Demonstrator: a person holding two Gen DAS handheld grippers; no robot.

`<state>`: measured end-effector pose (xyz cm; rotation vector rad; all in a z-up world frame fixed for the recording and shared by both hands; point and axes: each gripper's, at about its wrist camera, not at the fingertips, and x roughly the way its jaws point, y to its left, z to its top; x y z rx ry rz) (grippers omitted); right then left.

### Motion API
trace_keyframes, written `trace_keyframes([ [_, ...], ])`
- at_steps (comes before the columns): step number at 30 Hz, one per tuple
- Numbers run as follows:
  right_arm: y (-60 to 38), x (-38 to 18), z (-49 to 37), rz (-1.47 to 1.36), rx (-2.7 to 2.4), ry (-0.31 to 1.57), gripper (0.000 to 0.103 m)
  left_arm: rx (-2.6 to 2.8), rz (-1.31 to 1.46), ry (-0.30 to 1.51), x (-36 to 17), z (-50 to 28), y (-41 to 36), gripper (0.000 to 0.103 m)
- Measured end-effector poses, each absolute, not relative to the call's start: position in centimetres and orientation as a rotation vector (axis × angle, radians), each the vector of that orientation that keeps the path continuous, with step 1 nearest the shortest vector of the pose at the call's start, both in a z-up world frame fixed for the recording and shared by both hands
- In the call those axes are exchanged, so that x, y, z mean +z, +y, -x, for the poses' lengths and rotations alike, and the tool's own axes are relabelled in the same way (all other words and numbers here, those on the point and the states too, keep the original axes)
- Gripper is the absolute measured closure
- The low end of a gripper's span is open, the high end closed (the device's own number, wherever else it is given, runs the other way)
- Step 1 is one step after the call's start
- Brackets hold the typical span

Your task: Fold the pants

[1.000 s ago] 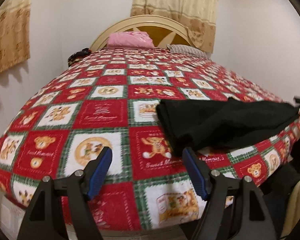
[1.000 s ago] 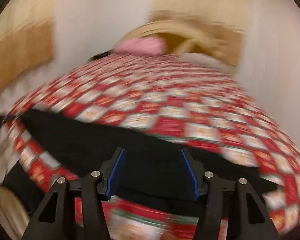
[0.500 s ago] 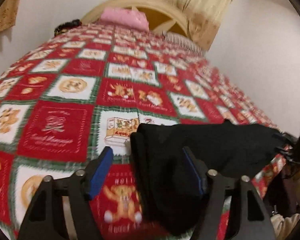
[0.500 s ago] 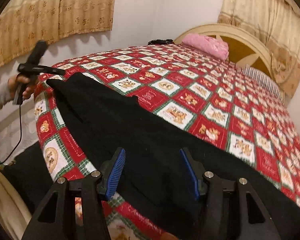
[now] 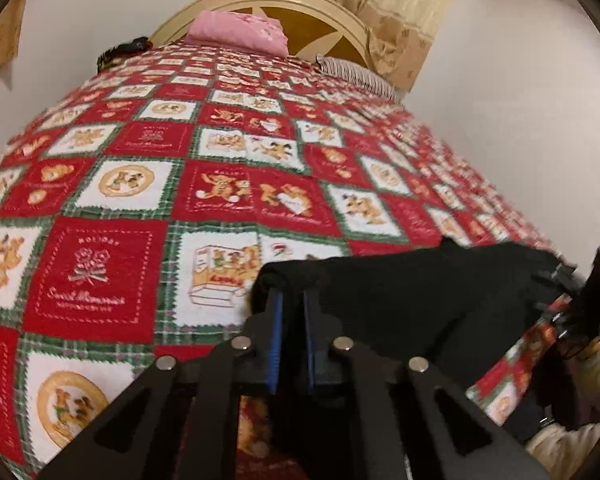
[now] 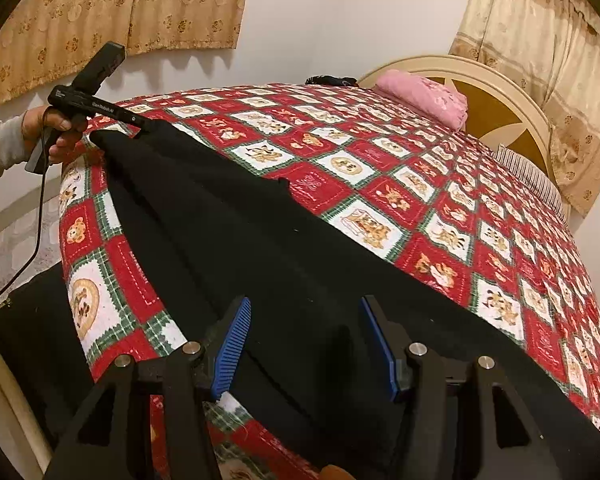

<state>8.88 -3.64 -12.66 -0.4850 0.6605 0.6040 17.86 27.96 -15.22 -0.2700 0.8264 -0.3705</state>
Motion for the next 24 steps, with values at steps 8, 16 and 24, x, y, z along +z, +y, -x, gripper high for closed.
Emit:
trace_keyframes([
  [8, -1.9, -12.3, -8.3, 0.518, 0.623, 0.621, 0.046, -0.372, 0.471, 0.776, -14.6, -20.1, 29.8, 0.095],
  [16, -0.7, -14.4, -8.4, 0.564, 0.65, 0.66, 0.046, -0.349, 0.545, 0.848, -18.5, -21.8, 31.0, 0.095],
  [24, -0.3, -15.9, -8.1, 0.663, 0.627, 0.659, 0.098, -0.351, 0.522, 0.856, -18.6, -21.9, 30.7, 0.094],
])
